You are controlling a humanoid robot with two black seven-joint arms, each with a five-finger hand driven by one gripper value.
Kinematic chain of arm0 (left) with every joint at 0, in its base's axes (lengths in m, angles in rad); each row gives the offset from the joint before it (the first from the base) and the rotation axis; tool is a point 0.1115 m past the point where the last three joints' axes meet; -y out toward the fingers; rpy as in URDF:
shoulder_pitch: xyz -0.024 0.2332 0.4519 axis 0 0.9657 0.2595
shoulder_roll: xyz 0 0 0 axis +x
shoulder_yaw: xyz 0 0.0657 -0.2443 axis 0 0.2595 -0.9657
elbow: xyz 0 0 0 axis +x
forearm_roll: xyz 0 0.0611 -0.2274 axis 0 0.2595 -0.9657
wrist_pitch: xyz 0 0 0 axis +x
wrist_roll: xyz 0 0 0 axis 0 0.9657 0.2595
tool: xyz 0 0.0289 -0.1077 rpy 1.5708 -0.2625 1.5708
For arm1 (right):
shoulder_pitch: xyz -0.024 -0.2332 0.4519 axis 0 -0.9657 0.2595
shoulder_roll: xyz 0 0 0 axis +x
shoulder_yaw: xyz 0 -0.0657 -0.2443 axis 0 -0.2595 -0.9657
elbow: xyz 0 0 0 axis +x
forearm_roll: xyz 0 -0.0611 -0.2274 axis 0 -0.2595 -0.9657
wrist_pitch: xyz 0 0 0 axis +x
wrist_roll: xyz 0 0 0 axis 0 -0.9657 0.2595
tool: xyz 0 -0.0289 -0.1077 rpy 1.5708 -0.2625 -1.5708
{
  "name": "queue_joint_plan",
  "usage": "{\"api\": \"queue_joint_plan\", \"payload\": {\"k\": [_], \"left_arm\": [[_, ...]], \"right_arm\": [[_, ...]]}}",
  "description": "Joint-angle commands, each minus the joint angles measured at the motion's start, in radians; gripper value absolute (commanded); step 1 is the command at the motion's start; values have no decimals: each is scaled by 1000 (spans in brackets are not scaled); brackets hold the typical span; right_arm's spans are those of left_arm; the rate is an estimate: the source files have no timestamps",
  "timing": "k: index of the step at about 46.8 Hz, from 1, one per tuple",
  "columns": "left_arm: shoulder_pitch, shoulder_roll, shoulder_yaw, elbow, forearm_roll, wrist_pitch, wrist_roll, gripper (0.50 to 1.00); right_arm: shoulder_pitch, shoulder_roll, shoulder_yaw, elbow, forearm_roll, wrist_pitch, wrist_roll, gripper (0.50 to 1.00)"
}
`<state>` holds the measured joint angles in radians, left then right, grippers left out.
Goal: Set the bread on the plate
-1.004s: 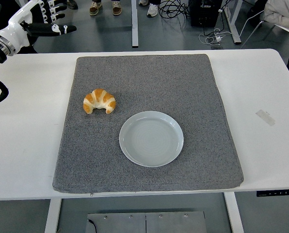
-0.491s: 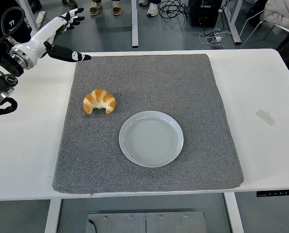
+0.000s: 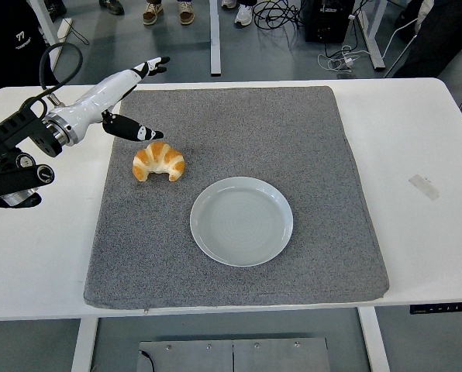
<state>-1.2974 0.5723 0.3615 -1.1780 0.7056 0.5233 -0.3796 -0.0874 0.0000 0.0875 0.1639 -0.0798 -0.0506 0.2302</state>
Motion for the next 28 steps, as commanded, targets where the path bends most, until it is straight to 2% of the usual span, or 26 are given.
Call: {"api": "queue_joint_plan", "payload": {"k": [1,4,19,28], "left_arm": [[0,-5,45,0,26,49,1,975],[0,-6,73,0,34,88,1,975],[7,-51,145,21,35,88,1,975],[10,-52,171,38,35,88,1,975]], "right_arm": [[0,0,0,0,0,0,0,1000],[0,0,0,0,0,0,0,1000],[0,0,0,0,0,0,0,1000],[0,0,0,0,0,0,0,1000]]}}
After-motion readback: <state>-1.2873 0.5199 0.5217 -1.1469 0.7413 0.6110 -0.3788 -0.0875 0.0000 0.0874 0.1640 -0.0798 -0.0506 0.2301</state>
